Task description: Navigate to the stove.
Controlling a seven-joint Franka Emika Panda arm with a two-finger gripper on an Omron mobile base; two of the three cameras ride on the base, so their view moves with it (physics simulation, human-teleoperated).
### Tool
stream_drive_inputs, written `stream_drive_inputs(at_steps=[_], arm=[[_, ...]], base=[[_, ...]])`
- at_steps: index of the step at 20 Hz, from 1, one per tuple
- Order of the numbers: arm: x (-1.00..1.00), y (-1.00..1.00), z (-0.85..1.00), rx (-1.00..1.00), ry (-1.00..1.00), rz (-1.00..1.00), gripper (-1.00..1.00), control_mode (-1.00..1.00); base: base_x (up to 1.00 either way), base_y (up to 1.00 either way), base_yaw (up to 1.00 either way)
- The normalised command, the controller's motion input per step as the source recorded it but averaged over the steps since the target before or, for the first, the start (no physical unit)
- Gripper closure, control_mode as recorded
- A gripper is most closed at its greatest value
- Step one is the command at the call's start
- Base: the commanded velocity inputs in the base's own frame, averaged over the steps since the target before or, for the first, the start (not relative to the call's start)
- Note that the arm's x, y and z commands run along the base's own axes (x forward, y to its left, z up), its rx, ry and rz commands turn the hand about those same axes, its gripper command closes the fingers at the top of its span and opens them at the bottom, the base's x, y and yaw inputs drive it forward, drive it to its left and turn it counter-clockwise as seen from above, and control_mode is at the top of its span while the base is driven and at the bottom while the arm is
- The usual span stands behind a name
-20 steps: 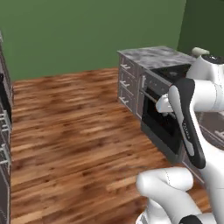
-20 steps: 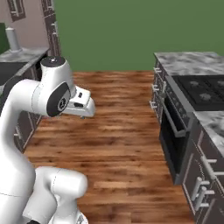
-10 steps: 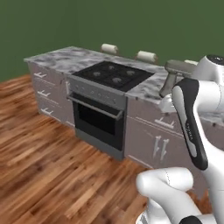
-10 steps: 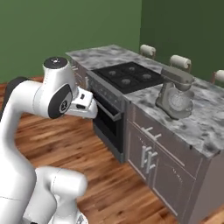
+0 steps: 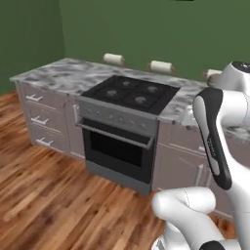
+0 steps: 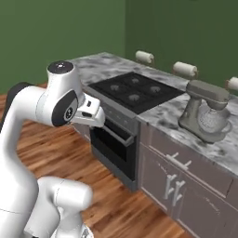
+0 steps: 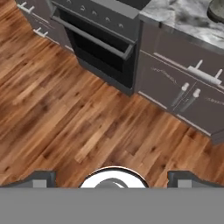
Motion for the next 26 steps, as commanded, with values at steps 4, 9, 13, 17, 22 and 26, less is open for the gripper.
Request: stream_drive_inputs(at_steps=[4,9,13,17,22,26], arm=[[0.0,0.0,0.0,0.0,0.0,0.0,-1.0,1.0],[0.0,0.0,0.0,0.0,0.0,0.0,-1.0,1.0],[0.0,0.0,0.0,0.0,0.0,0.0,-1.0,1.0],[0.0,0.0,0.0,0.0,0.0,0.0,-1.0,1.0],[0.0,0.0,0.0,0.0,0.0,0.0,-1.0,1.0],[0.0,0.0,0.0,0.0,0.0,0.0,-1.0,1.0]], base=[[1.0,1.0,-0.41],[1.0,1.0,-0.54],[1.0,0.97,-0.59],[1.0,0.94,-0.6],[1.0,0.9,-0.58],[0.96,0.79,-0.55]])
